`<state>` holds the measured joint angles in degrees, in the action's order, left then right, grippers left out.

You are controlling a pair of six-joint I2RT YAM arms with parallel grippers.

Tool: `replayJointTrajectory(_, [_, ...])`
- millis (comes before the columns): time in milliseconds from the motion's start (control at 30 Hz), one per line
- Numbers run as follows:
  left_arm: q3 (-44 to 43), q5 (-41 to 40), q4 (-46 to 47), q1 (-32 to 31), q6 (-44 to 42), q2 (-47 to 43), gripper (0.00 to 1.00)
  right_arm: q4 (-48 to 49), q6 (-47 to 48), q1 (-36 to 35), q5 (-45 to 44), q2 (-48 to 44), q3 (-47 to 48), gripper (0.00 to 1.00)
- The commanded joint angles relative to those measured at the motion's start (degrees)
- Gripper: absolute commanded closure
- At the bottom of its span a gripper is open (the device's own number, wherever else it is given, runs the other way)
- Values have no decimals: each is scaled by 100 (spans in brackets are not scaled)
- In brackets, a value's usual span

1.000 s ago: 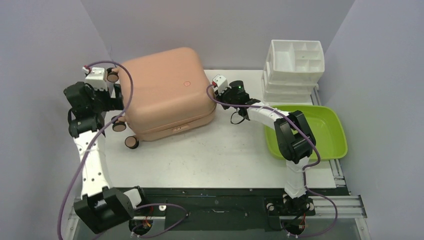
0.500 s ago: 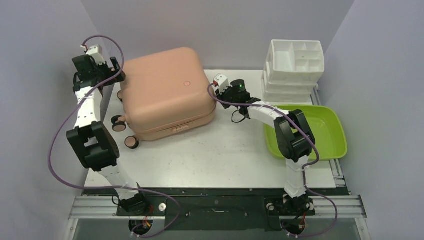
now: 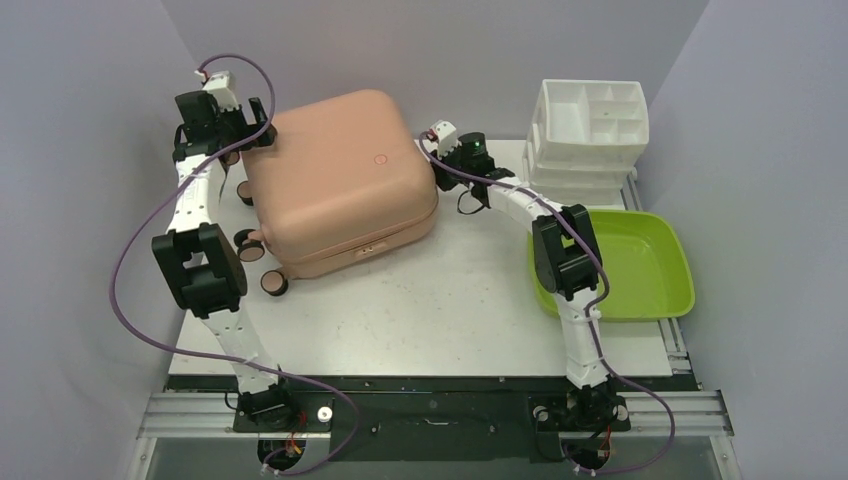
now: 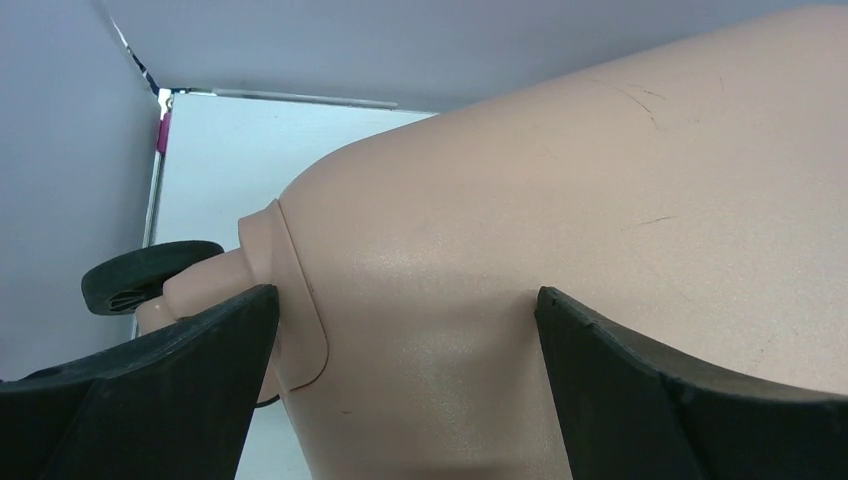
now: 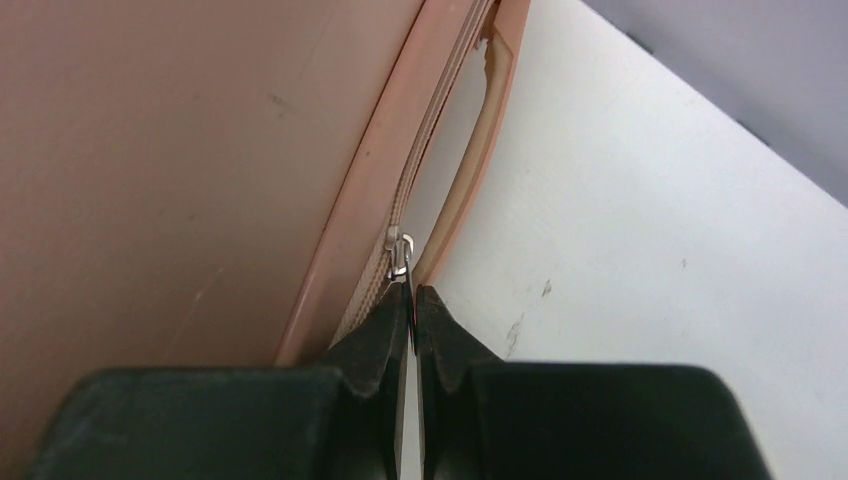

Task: Open, take out, and arrange the luggage
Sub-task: Unzip the luggage at the center of the board.

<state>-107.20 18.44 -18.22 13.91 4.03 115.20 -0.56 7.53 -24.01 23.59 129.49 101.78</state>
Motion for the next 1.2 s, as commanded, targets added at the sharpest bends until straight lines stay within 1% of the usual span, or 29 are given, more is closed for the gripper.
replayJointTrajectory(0, [-58,228,-735,-211,-375,527,4,728,-270,271,-656,364,723,100])
replayJointTrajectory(100, [-93,301,-785,-266,-608,606,4,818,-568,187,-716,642,1226,100])
replayJointTrajectory(167, [-122,360,-830,-309,-673,678,4,875,-723,110,-573,811,1487,100])
replayJointTrajectory(233, [-194,469,-921,-341,-724,774,4,966,-969,5,-228,912,1601,100])
replayJointTrajectory(333, [-351,587,-992,-401,-788,948,4,988,-1127,-158,399,861,1510,100])
replayJointTrajectory(433, [-534,711,-1097,-442,-837,1160,4,1006,-1149,-366,850,625,1020,100])
replayJointTrajectory(567, [-802,852,-1223,-590,-874,1386,4,741,-922,-633,1075,213,505,100])
replayJointTrajectory(633, [-896,909,-1285,-665,-917,1455,4,723,-841,-789,1126,-114,186,100])
replayJointTrajectory(767, [-1001,1099,-1503,-809,-1103,1486,4,638,-798,-1203,1078,-453,-319,100])
replayJointTrajectory(900, [-872,1359,-1772,-932,-1402,1403,3,631,-812,-1653,983,-689,-743,100])
replayJointTrajectory(967, [-753,1469,-1919,-1020,-1634,1343,3,734,-941,-1884,962,-823,-991,100])
replayJointTrajectory(1067, [-527,1688,-2004,-1127,-1876,1231,3,870,-1387,-2189,881,-967,-1296,100])
replayJointTrajectory(1167, [-364,1781,-2163,-1293,-2119,1140,2,918,-1735,-2275,699,-1127,-1480,100])
